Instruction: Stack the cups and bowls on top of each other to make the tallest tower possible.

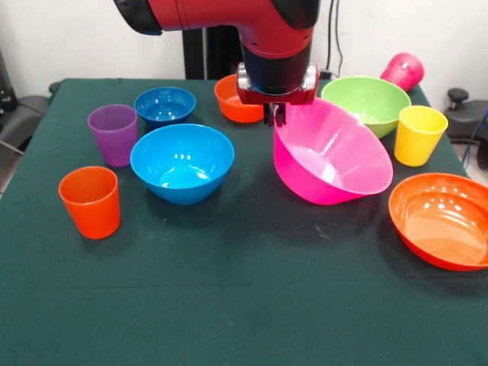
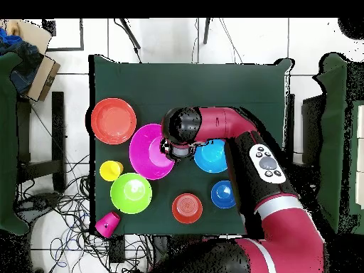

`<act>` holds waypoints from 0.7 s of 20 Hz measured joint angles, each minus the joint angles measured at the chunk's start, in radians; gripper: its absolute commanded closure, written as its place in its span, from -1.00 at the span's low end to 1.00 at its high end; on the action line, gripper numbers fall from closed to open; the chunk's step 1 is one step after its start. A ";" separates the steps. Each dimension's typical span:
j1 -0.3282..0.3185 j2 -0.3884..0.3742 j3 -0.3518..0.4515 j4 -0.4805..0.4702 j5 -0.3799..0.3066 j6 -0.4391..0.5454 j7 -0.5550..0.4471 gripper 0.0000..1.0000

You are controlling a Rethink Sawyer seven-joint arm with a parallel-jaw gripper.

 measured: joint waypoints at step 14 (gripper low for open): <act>0.000 0.006 0.000 -0.027 0.000 0.027 0.000 1.00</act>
